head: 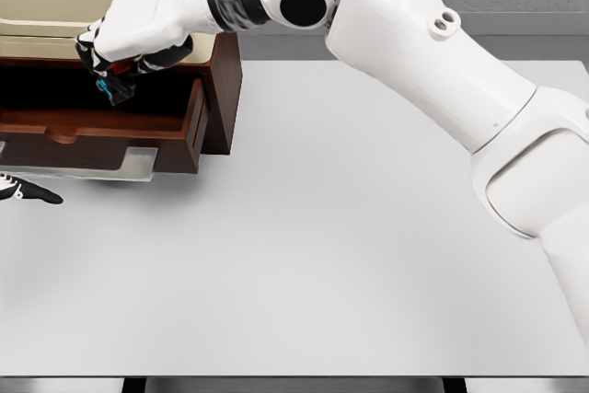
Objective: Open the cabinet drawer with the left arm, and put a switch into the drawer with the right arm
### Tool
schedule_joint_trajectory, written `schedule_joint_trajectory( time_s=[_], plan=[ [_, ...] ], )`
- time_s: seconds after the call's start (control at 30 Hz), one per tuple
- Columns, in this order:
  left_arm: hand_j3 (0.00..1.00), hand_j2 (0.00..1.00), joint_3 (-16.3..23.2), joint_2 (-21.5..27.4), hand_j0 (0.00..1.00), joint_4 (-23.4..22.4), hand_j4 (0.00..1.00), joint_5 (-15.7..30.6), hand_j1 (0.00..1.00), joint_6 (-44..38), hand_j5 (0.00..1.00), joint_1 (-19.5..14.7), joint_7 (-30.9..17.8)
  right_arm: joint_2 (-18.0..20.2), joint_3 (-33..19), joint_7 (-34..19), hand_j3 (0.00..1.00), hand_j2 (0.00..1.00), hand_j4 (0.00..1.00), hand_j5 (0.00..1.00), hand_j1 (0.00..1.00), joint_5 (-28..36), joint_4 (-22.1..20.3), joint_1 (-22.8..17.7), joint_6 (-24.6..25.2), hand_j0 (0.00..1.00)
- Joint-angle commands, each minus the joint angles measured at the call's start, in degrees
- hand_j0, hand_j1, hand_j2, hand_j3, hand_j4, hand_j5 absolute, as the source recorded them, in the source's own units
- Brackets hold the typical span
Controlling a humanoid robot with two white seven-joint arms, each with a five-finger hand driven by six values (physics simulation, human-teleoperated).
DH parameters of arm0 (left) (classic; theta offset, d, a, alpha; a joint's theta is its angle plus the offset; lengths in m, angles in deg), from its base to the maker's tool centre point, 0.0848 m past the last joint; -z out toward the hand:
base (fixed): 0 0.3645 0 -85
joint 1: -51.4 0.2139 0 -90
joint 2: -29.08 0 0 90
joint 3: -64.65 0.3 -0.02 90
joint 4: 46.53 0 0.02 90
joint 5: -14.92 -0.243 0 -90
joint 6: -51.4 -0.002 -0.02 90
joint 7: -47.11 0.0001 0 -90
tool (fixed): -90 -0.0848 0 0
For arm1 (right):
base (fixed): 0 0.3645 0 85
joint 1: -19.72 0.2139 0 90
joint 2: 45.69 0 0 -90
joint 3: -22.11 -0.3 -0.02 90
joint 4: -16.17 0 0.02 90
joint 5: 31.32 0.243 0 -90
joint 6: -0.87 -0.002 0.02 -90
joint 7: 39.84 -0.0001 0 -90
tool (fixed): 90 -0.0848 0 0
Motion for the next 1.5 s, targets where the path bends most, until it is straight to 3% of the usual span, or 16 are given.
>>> schedule_joint_trajectory(
  time_s=[0.0,0.03,0.07,0.27,0.37,0.5,0.57,0.7,0.8,0.9,0.97,1.03,1.13,1.47],
  plan=[
    [1.0,1.0,0.05,0.0,1.0,0.08,1.0,0.42,1.0,-0.14,1.0,0.01,0.01,-0.04,-0.34,-0.45,0.75,0.75,0.75,0.75,0.75,-2.07,0.08,0.0,0.17,0.75],
    [1.0,1.0,-0.04,0.0,1.0,-0.01,1.0,0.42,1.0,-0.14,1.0,0.01,0.01,-0.04,-0.52,-0.45,0.9,0.9,0.9,0.9,0.9,-3.49,0.0,0.0,0.17,0.9],
    [1.0,1.0,0.05,0.0,1.0,-0.01,1.0,0.42,1.0,-0.14,1.0,0.01,0.01,-0.04,-0.52,-0.45,0.93,0.93,0.93,0.93,0.93,-3.49,-0.27,0.0,0.17,0.93],
    [1.0,1.0,0.05,-0.09,1.0,-0.01,1.0,0.42,1.0,-0.14,1.0,0.01,0.01,-0.04,-0.87,-0.45,0.94,0.94,0.94,0.94,0.94,-3.4,-2.81,0.0,0.17,0.94],
    [1.0,1.0,0.05,-0.09,1.0,-0.01,1.0,0.42,1.0,-0.14,1.0,0.01,0.01,0.84,-1.05,-0.45,0.99,0.99,0.99,0.99,0.99,-3.13,-11.95,-0.35,0.17,0.99],
    [1.0,1.0,0.05,-0.09,1.0,-0.01,1.0,0.42,1.0,-0.14,1.0,0.01,0.01,8.57,-1.48,-0.45,1.0,1.0,1.0,1.0,1.0,-2.78,-22.94,-1.32,0.17,1.0],
    [1.0,1.0,0.05,-0.09,1.0,-0.01,1.0,0.42,1.0,-0.14,1.0,0.01,0.01,14.36,-5.78,-0.45,1.0,1.0,1.0,1.0,1.0,-2.69,-29.26,-3.34,0.17,1.0],
    [1.0,1.0,0.05,-0.09,1.0,-0.01,1.0,0.42,1.0,-0.14,1.0,0.01,0.01,23.51,-6.76,-0.45,1.0,1.0,1.0,1.0,1.0,1.96,-30.5,-5.71,0.17,1.0],
    [1.0,1.0,0.05,-0.52,1.0,-0.01,1.0,0.42,1.0,-0.14,1.0,0.01,0.01,32.47,-7.46,-0.45,1.0,1.0,1.0,1.0,1.0,3.11,-38.93,-9.58,0.17,1.0],
    [1.0,1.0,-0.3,-2.55,1.0,0.08,1.0,0.42,1.0,-0.14,1.0,0.01,0.01,40.47,-9.04,-0.45,1.0,1.0,1.0,1.0,1.0,3.19,-39.47,-15.29,0.17,1.0],
    [1.0,1.0,-0.56,-3.95,1.0,0.08,1.0,0.42,1.0,-0.14,1.0,0.01,0.01,45.13,-15.54,-0.45,1.0,1.0,1.0,1.0,1.0,3.28,-38.76,-22.14,0.17,1.0],
    [1.0,1.0,-0.56,-5.71,1.0,0.08,1.0,0.42,1.0,-0.14,1.0,0.01,0.01,50.58,-17.66,-0.45,1.0,1.0,1.0,1.0,1.0,3.37,-37.98,-24.96,0.17,1.0],
    [1.0,1.0,-0.56,-7.29,1.0,0.08,1.0,0.42,1.0,-0.14,1.0,0.1,0.01,50.85,-17.74,-0.45,1.0,1.0,1.0,1.0,1.0,3.37,-32.27,-27.07,0.17,1.0],
    [1.0,1.0,-0.21,-8.44,1.0,0.08,1.0,0.51,1.0,-0.14,1.0,0.45,0.01,50.23,-17.57,-0.45,1.0,1.0,1.0,1.0,1.0,3.28,-28.83,-27.95,0.17,1.0]
  ],
)
